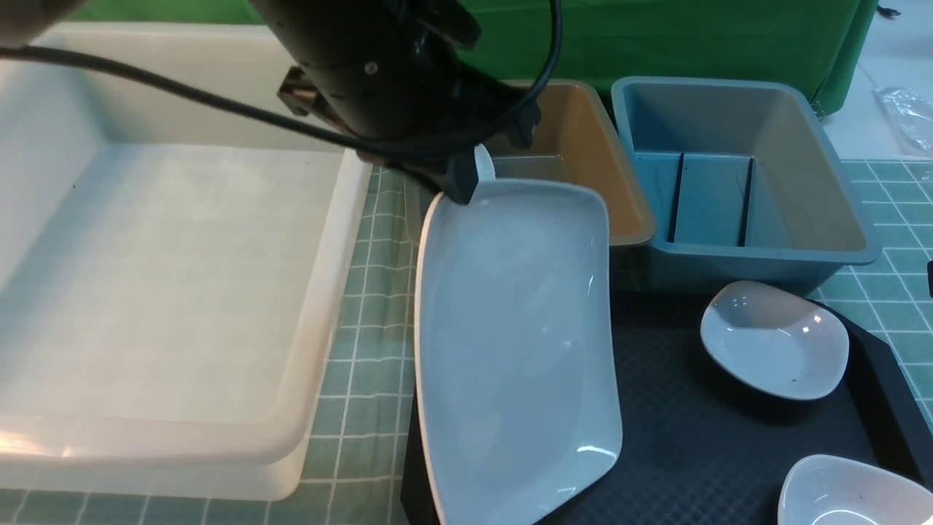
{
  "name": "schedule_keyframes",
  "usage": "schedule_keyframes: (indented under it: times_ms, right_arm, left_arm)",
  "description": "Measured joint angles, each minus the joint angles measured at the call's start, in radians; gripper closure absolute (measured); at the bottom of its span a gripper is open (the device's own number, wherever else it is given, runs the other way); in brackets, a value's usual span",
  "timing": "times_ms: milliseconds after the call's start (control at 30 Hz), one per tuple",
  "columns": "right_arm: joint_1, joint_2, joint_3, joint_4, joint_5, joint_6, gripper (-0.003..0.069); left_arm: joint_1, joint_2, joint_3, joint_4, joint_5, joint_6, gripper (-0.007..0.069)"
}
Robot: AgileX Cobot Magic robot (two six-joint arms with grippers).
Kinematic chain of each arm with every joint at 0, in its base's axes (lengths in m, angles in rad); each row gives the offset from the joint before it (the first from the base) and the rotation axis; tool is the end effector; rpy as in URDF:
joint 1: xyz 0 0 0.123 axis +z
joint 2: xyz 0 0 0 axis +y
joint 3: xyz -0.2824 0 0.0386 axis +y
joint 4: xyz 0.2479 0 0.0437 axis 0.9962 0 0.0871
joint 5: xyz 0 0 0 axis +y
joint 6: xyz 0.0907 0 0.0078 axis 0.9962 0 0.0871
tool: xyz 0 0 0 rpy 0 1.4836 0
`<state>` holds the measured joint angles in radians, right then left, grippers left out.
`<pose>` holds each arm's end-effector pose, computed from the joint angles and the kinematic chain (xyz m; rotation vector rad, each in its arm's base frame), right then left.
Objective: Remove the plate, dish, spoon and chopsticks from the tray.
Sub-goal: Use the left arm to grab a plate from the dinner plate
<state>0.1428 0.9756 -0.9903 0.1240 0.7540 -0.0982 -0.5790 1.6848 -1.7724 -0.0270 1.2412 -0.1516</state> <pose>0.1900 0.0351 0.3709 -0.2135 2.2113 0.1686 0.2979 -0.1976 0.3847 0.5627 2.6063 -0.2801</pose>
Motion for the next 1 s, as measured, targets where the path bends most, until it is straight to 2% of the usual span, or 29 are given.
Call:
schedule_keyframes:
  times_ms: [533,1000]
  right_arm:
    - [0.0,0.0,0.0,0.0,0.0,0.0,0.0448]
    - [0.0,0.0,0.0,-0.001,-0.005,-0.002,0.0443]
  left_arm:
    - [0.0,0.037,0.13,-0.085,-0.015,-0.004,0.0605]
    - [0.0,0.148,0.243,-0.103,-0.09,-0.004,0.0603]
